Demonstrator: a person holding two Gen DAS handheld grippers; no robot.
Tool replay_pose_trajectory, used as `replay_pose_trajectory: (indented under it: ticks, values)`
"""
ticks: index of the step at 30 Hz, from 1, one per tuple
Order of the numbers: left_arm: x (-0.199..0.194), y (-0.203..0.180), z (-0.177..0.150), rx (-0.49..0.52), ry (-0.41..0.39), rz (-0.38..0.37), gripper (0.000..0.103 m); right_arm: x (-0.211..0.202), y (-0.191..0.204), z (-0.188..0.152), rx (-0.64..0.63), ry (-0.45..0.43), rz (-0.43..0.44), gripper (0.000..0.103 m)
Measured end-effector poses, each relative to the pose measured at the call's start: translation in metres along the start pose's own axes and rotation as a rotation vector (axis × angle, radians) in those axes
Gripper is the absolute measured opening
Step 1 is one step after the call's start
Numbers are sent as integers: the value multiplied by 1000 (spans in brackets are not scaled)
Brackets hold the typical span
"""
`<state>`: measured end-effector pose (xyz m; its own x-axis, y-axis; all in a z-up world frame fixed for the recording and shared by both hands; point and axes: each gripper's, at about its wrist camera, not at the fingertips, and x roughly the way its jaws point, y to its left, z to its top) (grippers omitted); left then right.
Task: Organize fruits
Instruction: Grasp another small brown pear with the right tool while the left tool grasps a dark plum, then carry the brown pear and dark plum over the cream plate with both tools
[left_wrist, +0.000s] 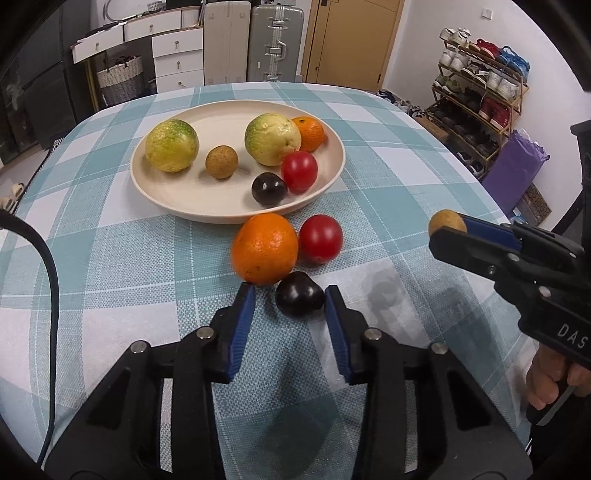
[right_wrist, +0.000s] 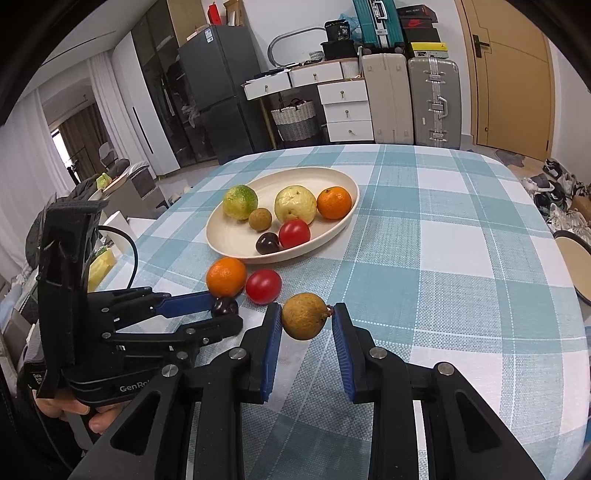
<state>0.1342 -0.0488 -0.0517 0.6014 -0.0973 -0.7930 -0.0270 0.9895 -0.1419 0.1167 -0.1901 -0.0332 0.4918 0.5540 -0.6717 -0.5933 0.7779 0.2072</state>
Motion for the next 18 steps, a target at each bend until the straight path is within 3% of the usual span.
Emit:
replay_pose_trajectory:
  ticks: [4, 18]
  values:
    - [-1, 1, -1, -2, 8, -34, 23, 0, 0, 0, 1, 0, 0, 29]
    - [-9, 6, -8, -8, -23, -50, 23, 0, -1, 0, 1, 0, -2, 29]
